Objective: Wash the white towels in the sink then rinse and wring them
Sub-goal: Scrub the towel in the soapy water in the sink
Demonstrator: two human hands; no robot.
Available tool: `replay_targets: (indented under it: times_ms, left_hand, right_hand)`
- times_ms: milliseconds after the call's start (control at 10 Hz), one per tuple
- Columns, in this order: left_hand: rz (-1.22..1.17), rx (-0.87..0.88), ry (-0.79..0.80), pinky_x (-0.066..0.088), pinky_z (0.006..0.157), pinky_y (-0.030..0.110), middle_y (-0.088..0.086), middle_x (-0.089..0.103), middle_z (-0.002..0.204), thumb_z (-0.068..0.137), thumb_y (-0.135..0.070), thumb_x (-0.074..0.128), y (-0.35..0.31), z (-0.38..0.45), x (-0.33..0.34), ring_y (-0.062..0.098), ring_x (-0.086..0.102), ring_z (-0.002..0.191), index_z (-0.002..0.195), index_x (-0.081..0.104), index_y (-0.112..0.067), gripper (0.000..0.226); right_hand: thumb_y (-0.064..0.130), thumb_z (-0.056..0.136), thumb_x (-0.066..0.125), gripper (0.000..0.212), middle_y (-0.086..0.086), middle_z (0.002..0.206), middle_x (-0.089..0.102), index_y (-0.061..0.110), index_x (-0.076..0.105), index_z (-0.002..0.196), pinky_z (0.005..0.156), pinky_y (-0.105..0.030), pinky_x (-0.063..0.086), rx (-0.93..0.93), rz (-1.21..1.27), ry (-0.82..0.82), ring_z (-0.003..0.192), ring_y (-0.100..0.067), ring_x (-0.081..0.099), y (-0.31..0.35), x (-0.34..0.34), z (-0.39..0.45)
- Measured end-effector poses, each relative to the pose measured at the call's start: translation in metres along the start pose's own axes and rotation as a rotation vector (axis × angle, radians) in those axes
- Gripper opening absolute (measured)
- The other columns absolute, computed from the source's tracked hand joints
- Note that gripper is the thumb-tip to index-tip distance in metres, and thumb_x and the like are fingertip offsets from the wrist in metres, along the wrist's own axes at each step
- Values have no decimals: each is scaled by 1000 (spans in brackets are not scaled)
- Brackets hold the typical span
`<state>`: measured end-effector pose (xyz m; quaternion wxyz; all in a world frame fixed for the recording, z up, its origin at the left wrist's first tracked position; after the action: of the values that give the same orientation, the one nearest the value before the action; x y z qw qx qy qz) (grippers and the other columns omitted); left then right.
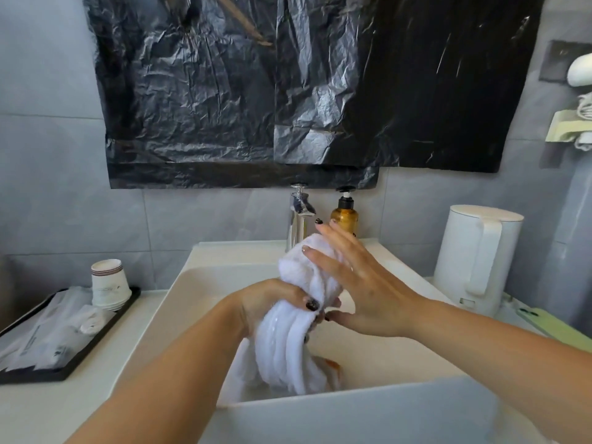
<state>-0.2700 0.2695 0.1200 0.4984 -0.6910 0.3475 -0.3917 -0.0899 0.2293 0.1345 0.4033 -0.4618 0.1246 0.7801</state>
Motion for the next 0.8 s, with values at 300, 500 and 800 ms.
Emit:
replay_targets:
  times_ms: [300, 500, 800]
  left_hand:
    - [599, -193, -423, 51, 99, 39, 6, 74, 99, 83, -18, 77, 20, 22, -7, 18, 69, 96, 107, 70, -11, 26]
    - [861, -67, -613, 52, 82, 29, 3, 68, 105, 73, -23, 84, 12, 45, 6, 17, 64, 98, 103, 64, -20, 37]
    - [1294, -145, -813, 49, 80, 28, -7, 47, 81, 77, -36, 74, 12, 56, 15, 17, 54, 87, 81, 49, -28, 26]
  right_hand:
    - [9, 60, 78, 48, 2, 77, 64, 20, 62, 104, 40, -34, 48, -167, -254, 91, 64, -25, 62, -15, 31, 23]
    - [22, 85, 55, 36, -2, 105, 62, 20, 51, 120, 63, -31, 40, 101, -501, 495, 91, -27, 61, -5, 18, 36]
    - [26, 78, 68, 30, 4, 72, 45, 22, 41, 68, 63, -28, 47, 330, -406, 838, 70, -21, 51, 1, 17, 53]
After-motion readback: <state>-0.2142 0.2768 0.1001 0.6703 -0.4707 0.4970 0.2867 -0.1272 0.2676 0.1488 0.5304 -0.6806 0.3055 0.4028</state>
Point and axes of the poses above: each hand's wrist, its own z-axis towards the middle knuckle, its own x-axis out of the palm, y = z × x, the point moved 2 cm from there along z, towards the middle knuckle
